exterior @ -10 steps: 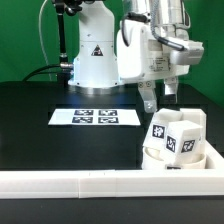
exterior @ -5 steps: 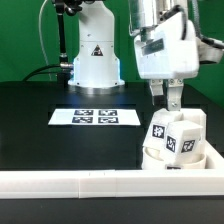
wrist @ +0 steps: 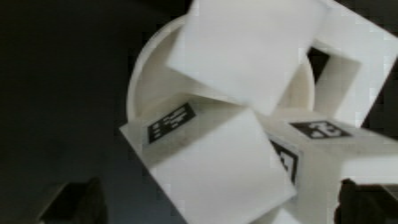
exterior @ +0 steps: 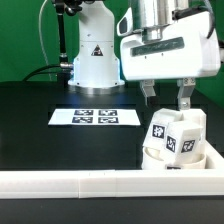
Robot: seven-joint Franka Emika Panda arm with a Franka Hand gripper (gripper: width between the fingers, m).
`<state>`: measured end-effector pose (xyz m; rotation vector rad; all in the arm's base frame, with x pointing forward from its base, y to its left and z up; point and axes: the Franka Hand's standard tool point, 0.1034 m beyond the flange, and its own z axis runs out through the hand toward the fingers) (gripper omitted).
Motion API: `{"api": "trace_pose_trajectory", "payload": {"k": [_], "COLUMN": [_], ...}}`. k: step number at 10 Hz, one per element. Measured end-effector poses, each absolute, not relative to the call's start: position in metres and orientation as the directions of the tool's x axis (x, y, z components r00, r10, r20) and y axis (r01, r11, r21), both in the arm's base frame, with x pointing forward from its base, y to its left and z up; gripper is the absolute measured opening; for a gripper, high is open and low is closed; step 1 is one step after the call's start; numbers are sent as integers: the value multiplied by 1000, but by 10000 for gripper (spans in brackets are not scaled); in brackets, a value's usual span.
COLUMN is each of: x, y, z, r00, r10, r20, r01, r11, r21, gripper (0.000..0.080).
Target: Assemble stool
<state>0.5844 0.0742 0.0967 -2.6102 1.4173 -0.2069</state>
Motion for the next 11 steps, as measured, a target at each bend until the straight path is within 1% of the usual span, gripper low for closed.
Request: {"api": "trace_pose_trajectory", "payload": {"k": [1, 3, 5, 6, 8, 10, 11], "x": [585, 585, 584, 584, 585, 585, 586], "y": [71, 73, 81, 79, 76, 75, 76], "z": [97, 97, 100, 100, 100, 100, 100], "r00": [665, 816, 858, 899, 935, 981, 979], "r10": [-743, -565, -495, -410, -313, -44, 68], "r20": [77, 121, 136, 152, 168, 188, 191], "r01": [-720, -542, -473, -390, -296, -34, 76], "r11": [-665, -821, -866, -909, -948, -998, -997], "r21": [-199, -178, -166, -146, -119, -55, -34], "gripper": [649, 649, 649, 649, 649, 649, 649]}}
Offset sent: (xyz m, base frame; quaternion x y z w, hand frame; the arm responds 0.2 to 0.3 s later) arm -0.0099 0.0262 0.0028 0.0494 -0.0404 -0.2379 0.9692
